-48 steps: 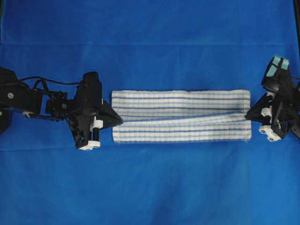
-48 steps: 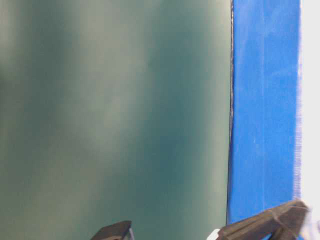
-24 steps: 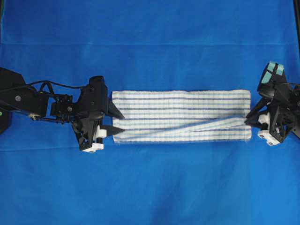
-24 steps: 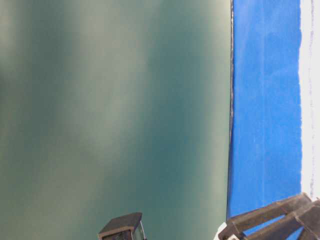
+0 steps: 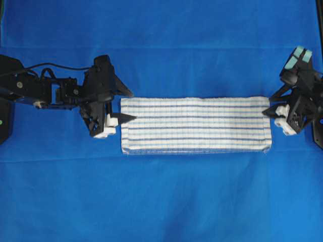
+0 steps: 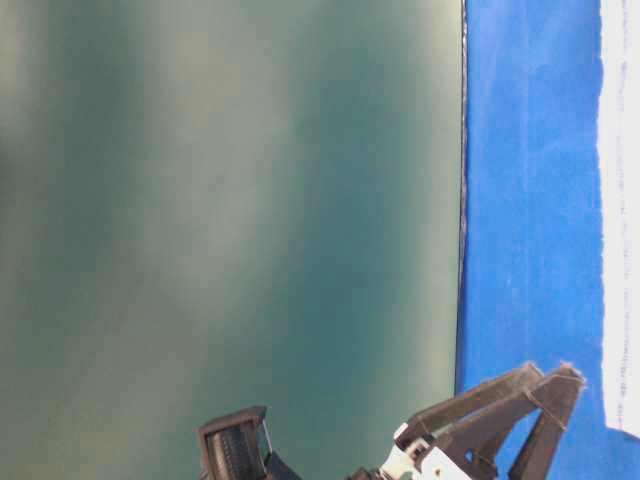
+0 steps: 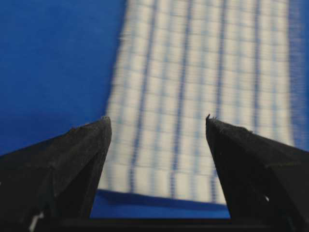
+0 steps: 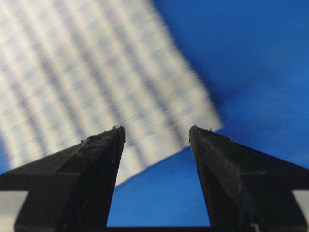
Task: Fold the blue towel.
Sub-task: 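Release the corners and lift both grippers off the folded towel, then pinch the folded strip's left and right ends with both grippers, then lift the strip and swing the left gripper down, right gripper up, then lay the strip vertically on the table and open both grippers, then retract both grippers away from the vertical strip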
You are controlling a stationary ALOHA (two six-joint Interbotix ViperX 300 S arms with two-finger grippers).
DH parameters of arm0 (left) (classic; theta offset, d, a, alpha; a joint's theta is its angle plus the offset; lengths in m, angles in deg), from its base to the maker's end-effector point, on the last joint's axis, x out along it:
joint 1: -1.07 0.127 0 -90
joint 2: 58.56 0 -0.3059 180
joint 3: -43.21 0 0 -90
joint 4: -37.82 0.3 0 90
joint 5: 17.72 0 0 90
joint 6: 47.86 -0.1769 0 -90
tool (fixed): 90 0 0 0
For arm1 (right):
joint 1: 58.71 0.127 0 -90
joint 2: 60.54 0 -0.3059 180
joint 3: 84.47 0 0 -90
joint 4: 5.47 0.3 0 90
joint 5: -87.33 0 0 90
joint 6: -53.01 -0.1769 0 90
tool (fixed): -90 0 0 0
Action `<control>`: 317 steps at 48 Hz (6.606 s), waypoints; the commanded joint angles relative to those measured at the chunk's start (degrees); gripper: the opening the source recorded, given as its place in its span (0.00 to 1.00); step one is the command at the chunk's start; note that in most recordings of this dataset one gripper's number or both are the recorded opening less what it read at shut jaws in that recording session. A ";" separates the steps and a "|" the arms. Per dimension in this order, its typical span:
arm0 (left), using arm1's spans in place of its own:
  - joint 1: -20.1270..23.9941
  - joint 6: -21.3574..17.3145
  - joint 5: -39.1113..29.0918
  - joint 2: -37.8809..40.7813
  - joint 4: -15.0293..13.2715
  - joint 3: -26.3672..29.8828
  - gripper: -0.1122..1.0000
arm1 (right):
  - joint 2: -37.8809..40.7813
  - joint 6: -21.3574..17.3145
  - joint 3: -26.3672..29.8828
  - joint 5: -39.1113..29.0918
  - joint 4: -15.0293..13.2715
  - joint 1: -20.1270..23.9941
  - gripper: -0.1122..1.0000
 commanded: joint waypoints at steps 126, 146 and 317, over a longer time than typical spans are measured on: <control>-1.85 0.09 -22.76 -14.41 0.09 10.20 0.13 | -18.11 0.00 9.32 -13.45 -6.50 -5.98 0.15; -10.11 0.18 -12.04 -10.20 0.09 12.74 0.13 | -9.67 0.35 11.60 -1.76 -9.67 -18.11 0.15; -12.66 1.41 -13.27 2.37 0.26 23.73 0.66 | 24.70 3.96 34.89 4.57 -19.78 -10.28 0.59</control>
